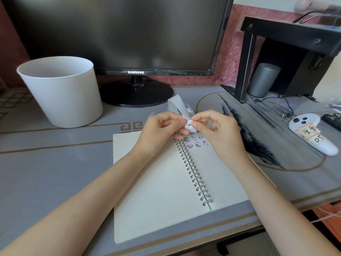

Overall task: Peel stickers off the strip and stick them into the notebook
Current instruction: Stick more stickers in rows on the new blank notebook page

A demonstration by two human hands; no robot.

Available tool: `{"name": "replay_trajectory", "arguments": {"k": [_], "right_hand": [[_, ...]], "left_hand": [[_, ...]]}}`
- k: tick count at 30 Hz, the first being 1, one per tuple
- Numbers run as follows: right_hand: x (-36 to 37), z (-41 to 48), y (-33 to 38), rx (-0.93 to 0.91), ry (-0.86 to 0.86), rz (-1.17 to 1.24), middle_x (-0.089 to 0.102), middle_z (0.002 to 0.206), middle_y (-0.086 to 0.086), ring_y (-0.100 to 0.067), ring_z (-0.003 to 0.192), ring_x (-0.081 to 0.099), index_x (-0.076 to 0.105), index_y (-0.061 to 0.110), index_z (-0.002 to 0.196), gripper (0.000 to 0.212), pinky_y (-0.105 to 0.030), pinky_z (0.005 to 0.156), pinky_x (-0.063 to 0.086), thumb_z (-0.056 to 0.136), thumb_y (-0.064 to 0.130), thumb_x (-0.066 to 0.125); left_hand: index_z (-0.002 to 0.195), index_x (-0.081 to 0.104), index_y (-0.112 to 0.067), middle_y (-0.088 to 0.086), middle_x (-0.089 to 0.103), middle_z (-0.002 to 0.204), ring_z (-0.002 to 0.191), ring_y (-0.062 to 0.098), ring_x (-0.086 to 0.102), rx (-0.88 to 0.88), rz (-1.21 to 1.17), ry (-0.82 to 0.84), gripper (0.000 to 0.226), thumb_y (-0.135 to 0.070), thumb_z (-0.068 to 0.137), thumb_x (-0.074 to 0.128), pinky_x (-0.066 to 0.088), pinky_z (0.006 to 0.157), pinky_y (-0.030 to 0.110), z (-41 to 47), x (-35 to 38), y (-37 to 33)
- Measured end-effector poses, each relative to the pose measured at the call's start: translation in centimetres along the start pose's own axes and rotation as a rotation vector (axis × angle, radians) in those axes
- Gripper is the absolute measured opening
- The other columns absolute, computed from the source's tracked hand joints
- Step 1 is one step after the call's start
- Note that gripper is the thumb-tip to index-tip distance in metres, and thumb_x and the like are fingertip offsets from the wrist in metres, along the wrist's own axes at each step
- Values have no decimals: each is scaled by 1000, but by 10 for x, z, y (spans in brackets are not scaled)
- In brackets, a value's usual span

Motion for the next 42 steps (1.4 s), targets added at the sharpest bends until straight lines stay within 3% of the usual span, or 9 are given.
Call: {"name": "replay_trajectory", "arguments": {"k": [5,9,14,16,19,24,29,36,42], "right_hand": [[1,-2,4,-17,1,-73,60,72,16,10,54,52,71,12,87,6,-4,56,36,82,8,70],[1,-1,1,-50,-7,-152,58,75,12,7,58,51,69,14,86,5,-6,56,34,82,11,70],[2,-2,-2,-159,31,-197,56,93,7,-14,86,56,66,17,83,3,-24,77,43,83,14,68],[2,-5,1,-225,8,-268,55,94,5,-15,93,52,67,16,84,2,-18,84,39,83,15,69],[-1,-8,7,-263,10,-245,55,91,7,-4,89,47,67,15,83,3,-10,77,32,84,12,68],[-11,-9,2,59,44,125,67,79,3,-8,73,57,68,16,80,9,-22,67,43,82,7,70],[-3,-26,-18,428,252,219,65,68,6,1,53,49,70,12,82,1,-5,51,37,81,12,71],[0,-26,-25,488,247,133,63,58,11,4,48,47,71,13,77,5,-6,51,38,76,13,76],[1,-27,-25,483,273,106,66,64,7,6,50,50,71,15,75,5,-5,50,37,76,12,75]], "left_hand": [[88,66,0,15,71,79,71,15,70,-11,4,-16,10,-6,91,59,57,66,22,0,0,1],[86,66,1,12,71,75,69,14,70,-20,6,-15,10,-6,90,60,56,65,21,0,0,1],[85,66,-1,11,71,73,68,13,70,-34,8,-16,10,-7,91,60,56,65,21,0,0,1],[86,65,0,13,71,74,68,14,71,-41,6,-17,11,-7,91,59,56,65,21,0,0,1],[86,63,1,12,70,71,67,14,71,-54,-10,-28,11,-7,92,58,56,64,20,-1,0,0],[82,60,-3,2,68,60,64,12,70,-61,-37,-42,11,-6,92,57,56,63,19,0,-1,0],[81,60,-5,12,69,69,65,11,70,-61,-17,-43,12,-7,92,58,55,64,18,-1,-1,0],[82,60,-5,9,69,66,64,12,70,-69,-18,-43,11,-7,92,58,56,64,19,0,-1,1],[82,60,-5,7,69,65,63,10,69,-69,-22,-42,11,-7,92,58,56,65,18,-1,-1,0]]}}
Point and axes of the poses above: each hand's wrist, its own z-axis towards the middle knuckle, its own x-axis out of the palm, y = z × x, the point moved 5 cm from there along z, towards the middle knuckle
